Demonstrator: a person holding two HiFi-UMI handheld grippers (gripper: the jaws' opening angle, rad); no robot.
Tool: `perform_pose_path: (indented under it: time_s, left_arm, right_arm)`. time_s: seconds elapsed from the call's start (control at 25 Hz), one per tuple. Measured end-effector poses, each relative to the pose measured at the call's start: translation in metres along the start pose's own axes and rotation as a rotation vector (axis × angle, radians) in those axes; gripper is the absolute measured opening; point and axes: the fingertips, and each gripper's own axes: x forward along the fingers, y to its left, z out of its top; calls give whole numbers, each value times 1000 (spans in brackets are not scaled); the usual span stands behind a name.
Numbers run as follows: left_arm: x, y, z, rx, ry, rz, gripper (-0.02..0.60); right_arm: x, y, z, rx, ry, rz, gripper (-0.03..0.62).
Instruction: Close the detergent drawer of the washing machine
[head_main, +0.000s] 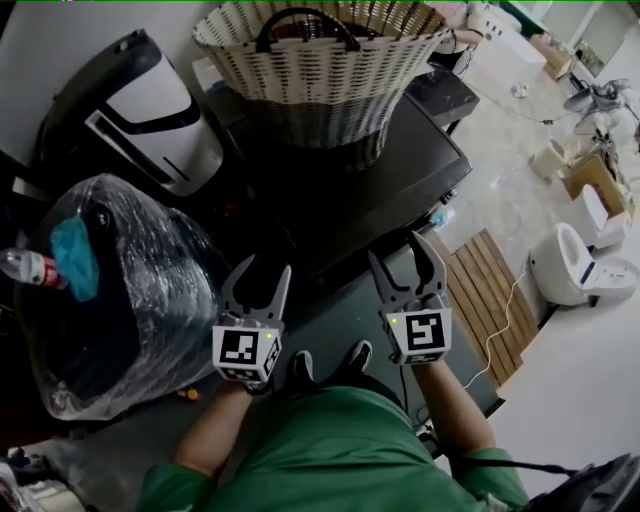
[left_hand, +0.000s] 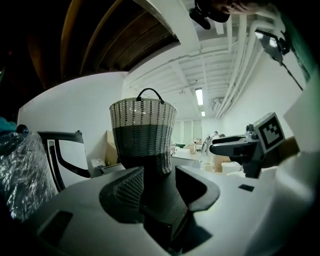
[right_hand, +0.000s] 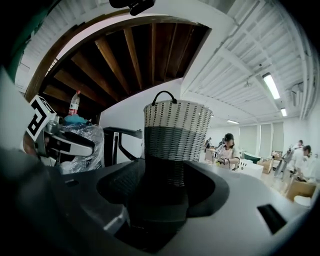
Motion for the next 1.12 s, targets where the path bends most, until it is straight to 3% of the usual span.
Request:
perform_pose_path:
  time_s: [0.6, 1.12]
  left_arm:
    - [-24, -8, 112, 70, -255, -5, 206]
    - [-26, -10, 122, 43, -261, -23, 205]
  right_arm:
    - [-50, -11, 114, -28, -202, -59, 278]
    - [-58, 0, 120, -61, -195, -27, 267]
